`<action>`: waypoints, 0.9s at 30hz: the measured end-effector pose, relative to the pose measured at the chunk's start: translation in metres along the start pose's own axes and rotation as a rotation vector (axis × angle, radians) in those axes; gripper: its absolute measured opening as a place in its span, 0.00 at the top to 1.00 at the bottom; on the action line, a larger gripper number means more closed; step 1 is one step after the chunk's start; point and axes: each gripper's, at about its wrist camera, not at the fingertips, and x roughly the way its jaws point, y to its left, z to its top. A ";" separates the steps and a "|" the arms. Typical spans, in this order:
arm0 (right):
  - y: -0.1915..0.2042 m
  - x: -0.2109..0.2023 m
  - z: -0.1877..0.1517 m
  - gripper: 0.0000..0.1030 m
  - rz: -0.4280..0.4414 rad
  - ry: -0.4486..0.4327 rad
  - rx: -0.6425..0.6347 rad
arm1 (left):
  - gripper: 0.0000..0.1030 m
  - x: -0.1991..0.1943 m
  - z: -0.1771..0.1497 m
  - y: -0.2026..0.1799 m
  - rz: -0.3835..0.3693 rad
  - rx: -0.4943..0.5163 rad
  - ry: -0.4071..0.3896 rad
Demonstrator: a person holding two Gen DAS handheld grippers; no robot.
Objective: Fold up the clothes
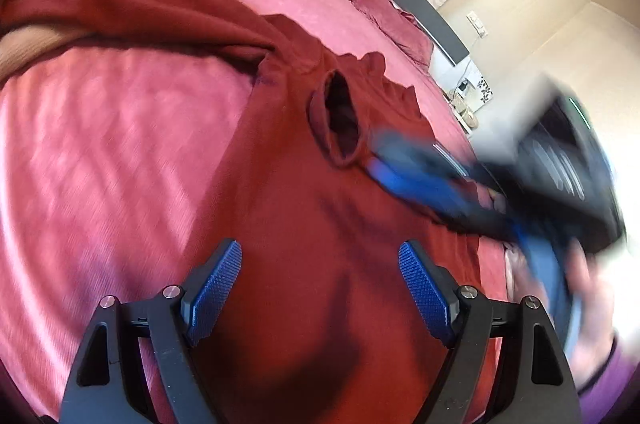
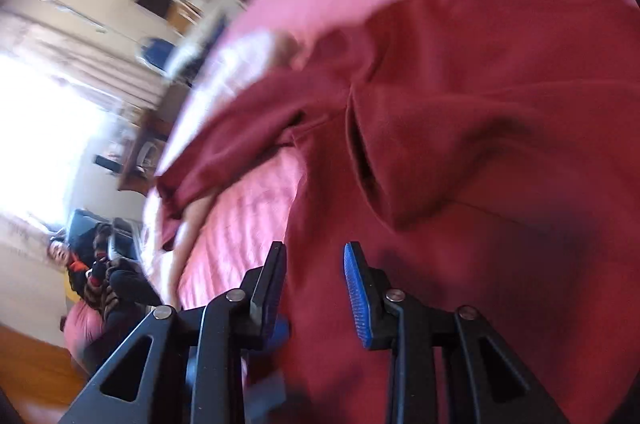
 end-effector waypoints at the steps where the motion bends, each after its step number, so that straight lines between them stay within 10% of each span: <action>1: -0.010 -0.024 -0.012 0.67 -0.032 -0.047 -0.004 | 0.20 0.006 0.008 -0.003 -0.003 -0.006 -0.006; 9: -0.109 -0.111 -0.074 0.62 -0.282 -0.102 0.130 | 0.20 0.064 0.081 -0.050 0.178 0.134 -0.043; 15: -0.144 -0.116 -0.098 0.63 -0.221 -0.130 0.220 | 0.20 0.109 0.103 -0.075 0.271 0.348 0.046; 18: -0.148 -0.115 -0.096 0.63 -0.215 -0.132 0.214 | 0.75 0.114 0.104 -0.075 0.255 0.408 0.164; 20: -0.146 -0.112 -0.096 0.63 -0.204 -0.133 0.206 | 0.89 0.102 0.113 -0.068 0.237 0.419 0.195; 24: -0.150 -0.117 -0.101 0.63 -0.159 -0.154 0.197 | 0.90 0.055 0.133 -0.045 0.046 0.317 0.189; 27: -0.156 -0.124 -0.108 0.63 -0.136 -0.177 0.195 | 0.90 0.054 0.123 -0.022 0.110 0.329 0.294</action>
